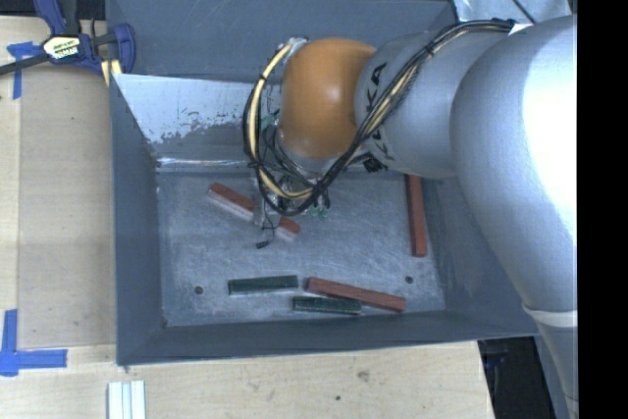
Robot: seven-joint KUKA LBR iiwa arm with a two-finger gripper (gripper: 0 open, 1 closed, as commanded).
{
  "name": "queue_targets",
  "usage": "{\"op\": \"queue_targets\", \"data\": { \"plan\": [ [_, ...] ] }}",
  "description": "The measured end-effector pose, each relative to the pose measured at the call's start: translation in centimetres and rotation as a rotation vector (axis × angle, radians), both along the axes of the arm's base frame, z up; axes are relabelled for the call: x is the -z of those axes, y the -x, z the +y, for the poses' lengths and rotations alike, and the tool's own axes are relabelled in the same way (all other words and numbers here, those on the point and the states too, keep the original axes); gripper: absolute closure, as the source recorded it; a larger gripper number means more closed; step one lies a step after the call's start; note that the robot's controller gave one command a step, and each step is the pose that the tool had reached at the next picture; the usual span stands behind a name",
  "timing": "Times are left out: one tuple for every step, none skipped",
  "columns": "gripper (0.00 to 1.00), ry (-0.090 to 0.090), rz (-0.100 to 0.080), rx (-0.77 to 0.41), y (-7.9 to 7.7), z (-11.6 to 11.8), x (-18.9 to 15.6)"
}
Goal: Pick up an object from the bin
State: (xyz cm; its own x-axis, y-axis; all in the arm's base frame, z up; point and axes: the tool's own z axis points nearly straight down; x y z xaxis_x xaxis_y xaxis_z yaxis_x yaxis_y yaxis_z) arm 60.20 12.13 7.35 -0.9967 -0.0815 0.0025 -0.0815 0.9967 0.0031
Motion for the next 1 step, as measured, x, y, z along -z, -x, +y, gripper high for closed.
{"op": "queue_targets", "data": {
  "plan": [
    [1.00,0.003,0.000,-0.006,1.97,0.31,-5.51]
  ]
}}
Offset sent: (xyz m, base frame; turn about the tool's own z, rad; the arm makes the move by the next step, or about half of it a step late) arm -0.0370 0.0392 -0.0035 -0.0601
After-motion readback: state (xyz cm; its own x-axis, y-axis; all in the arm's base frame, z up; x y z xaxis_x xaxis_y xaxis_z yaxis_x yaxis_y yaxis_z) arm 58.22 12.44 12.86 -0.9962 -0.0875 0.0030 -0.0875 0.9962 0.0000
